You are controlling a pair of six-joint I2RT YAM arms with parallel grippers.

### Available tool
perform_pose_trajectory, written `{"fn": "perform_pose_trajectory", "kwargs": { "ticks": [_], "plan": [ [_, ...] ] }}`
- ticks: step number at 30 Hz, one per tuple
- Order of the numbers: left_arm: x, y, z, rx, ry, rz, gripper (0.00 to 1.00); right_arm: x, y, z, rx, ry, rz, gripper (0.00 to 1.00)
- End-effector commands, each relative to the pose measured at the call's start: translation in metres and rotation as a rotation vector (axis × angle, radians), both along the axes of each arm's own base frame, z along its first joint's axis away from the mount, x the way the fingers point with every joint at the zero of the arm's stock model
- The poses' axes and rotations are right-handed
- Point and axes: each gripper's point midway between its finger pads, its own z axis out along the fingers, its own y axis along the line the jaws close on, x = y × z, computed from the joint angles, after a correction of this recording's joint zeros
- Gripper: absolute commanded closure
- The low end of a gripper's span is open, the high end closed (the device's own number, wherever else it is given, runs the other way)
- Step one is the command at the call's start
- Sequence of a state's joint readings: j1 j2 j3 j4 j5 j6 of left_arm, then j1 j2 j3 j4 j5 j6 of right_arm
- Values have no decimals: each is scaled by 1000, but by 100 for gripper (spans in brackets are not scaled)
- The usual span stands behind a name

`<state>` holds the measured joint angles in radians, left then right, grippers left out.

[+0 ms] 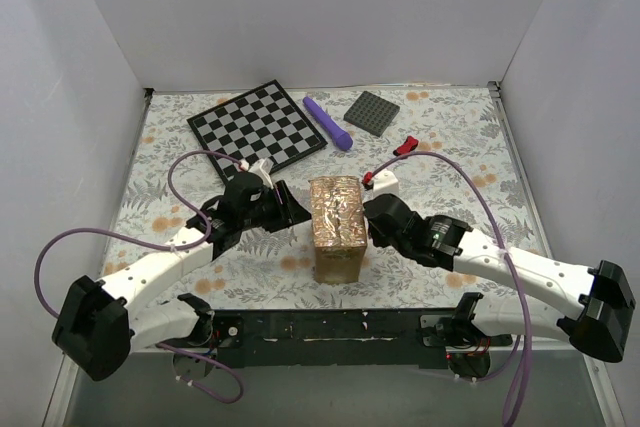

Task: Unpack the express box

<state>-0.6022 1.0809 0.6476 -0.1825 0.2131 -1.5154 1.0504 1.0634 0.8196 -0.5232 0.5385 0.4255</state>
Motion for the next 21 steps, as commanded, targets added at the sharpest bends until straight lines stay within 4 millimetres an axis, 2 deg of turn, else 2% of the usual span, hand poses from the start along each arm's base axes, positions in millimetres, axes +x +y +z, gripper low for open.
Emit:
{"fn": "perform_pose_trajectory", "kwargs": {
  "ticks": [1, 5, 7, 12, 16, 18, 20, 21],
  "plan": [
    [3, -9, 4, -15, -22, -24, 60, 19, 37, 22, 164, -76, -18, 99],
    [16, -14, 9, -9, -50, -13, 59, 28, 51, 16, 174, -73, -38, 99],
    [24, -16, 15, -9, -81, -8, 56, 33, 56, 19, 187, -89, -46, 99],
    [46, -14, 16, 20, -122, 24, 51, 49, 65, 29, 208, -138, -81, 99],
    [65, -8, 21, 40, -169, 59, 48, 60, 65, 26, 203, -158, -109, 99],
    [75, -8, 30, 38, -197, 73, 48, 66, 63, 25, 213, -166, -127, 99],
    [83, -11, 29, 53, -196, 76, 46, 70, 62, 23, 217, -163, -134, 99],
    [88, -11, 36, 54, -201, 82, 44, 71, 60, 22, 208, -160, -140, 99]
  ]
}}
